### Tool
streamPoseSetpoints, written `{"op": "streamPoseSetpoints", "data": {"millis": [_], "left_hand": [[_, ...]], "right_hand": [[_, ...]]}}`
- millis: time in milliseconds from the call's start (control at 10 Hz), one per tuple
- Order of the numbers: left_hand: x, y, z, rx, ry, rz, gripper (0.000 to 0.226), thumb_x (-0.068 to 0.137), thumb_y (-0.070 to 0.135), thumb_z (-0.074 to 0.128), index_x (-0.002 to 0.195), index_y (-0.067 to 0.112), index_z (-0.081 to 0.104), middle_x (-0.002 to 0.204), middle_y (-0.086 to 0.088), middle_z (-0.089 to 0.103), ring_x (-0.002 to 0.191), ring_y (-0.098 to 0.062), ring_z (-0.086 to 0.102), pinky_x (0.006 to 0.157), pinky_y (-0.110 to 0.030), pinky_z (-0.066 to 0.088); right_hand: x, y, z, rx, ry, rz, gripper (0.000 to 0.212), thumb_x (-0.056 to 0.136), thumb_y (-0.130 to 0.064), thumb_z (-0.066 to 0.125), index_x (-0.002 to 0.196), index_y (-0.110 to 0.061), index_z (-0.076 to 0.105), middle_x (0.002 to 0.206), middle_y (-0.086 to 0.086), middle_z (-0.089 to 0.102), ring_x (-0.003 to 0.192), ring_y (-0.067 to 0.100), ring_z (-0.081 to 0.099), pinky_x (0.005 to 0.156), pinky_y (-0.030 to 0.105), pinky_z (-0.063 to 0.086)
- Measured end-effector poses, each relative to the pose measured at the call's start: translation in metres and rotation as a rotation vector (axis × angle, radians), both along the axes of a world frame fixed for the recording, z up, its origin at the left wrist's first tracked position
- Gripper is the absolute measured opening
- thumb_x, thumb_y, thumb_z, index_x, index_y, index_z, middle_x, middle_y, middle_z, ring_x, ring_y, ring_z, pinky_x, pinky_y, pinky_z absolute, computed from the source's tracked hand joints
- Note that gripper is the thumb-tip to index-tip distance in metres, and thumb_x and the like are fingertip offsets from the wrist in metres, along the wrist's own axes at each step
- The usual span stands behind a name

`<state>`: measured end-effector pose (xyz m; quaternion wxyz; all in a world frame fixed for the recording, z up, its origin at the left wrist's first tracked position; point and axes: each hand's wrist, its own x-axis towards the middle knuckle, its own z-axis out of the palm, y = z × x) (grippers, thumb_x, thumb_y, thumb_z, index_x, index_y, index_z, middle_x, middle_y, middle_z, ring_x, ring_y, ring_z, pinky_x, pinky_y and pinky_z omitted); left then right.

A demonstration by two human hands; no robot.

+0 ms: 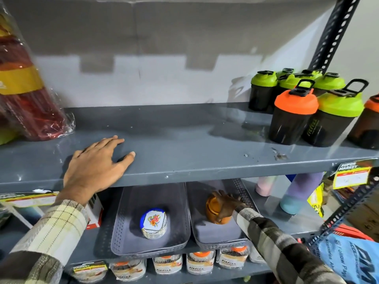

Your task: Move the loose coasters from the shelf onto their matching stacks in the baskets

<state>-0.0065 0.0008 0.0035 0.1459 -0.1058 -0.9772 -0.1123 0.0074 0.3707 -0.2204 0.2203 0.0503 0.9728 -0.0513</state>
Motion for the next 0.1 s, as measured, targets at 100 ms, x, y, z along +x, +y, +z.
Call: {"op": "streamPoseSetpoints", "data": {"millis": [100], "left_hand": [[0.0016,0.0002,-0.0009,-0.026,0.018,-0.005,0.067,0.088,0.070,0.032,0.145,0.035,0.039,0.158,0.014,0.032,0.145,-0.012,0.029,0.114,-0.046,0.025]], "right_hand": [[0.0116,-0.0040,0.0241,-0.095,0.026,0.075,0.105,0.077,-0.053,0.080,0.158,-0.028,0.019,0.165,0.008,0.026,0.148,0.036,0.031,0.119,0.052,0.031]]}}
